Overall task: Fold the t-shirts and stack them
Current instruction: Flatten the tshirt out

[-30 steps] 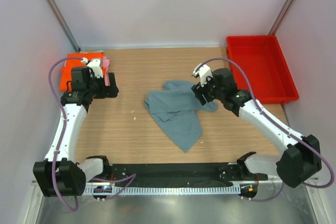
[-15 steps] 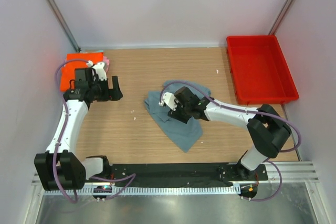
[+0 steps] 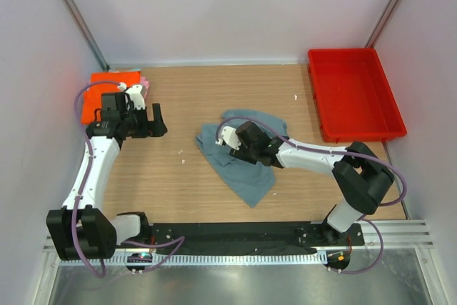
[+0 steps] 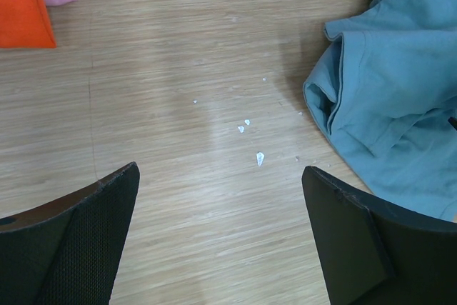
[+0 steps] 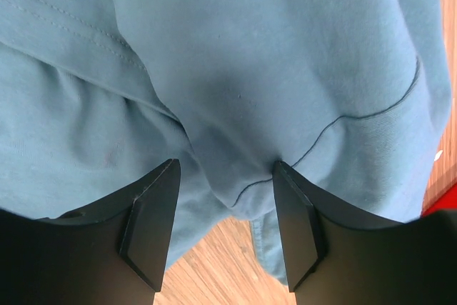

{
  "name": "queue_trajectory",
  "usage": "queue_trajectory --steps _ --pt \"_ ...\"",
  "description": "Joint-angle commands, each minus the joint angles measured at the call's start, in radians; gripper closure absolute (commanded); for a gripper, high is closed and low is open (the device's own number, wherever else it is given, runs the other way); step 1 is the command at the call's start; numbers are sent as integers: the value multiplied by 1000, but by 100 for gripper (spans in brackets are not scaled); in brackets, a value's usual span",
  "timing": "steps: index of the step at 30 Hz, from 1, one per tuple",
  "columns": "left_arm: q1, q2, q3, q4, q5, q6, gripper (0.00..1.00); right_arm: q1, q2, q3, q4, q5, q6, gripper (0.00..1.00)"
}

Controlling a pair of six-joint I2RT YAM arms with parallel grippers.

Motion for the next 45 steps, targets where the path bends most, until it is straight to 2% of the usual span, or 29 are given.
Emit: queue_trajectory --steps 1,3,6,10,12,16,18,22,26,31,34,35,36,39,42,45 --pt "6 -3 8 14 22 5 4 0 -22 0 33 20 -6 40" --pt "6 -8 6 14 19 5 4 0 -14 3 34 20 5 40" --pt "7 -16 1 14 14 7 4 2 6 6 57 60 -3 46" --pt "6 -23 -2 14 10 7 4 0 23 17 77 100 -3 67" --pt "6 -23 -2 14 8 7 4 0 34 29 77 119 2 73" --pt "7 -30 -5 16 4 7 3 -9 43 49 79 135 2 92" --pt "6 -33 -6 16 2 8 3 -23 38 64 77 141 0 99" --pt "7 -37 -9 17 1 8 3 -84 5 121 92 161 -35 99" --pt "9 -36 -6 17 4 5 3 -205 1 271 80 123 -52 99" --pt "7 -40 -12 17 13 5 3 -360 86 374 140 121 -70 99" --pt "7 -39 -12 19 17 4 3 -455 187 507 103 129 14 98" --pt "7 -39 -12 19 19 4 3 -462 216 538 83 148 37 94" --pt "7 -37 -14 19 25 4 3 -462 282 570 21 181 69 82" --pt "9 -39 -22 19 62 10 3 -460 299 571 12 242 120 60" --pt "9 -36 -31 19 106 17 3 -446 161 407 98 131 148 52" --pt "9 -10 -28 20 114 17 3 -425 48 287 114 28 143 51"
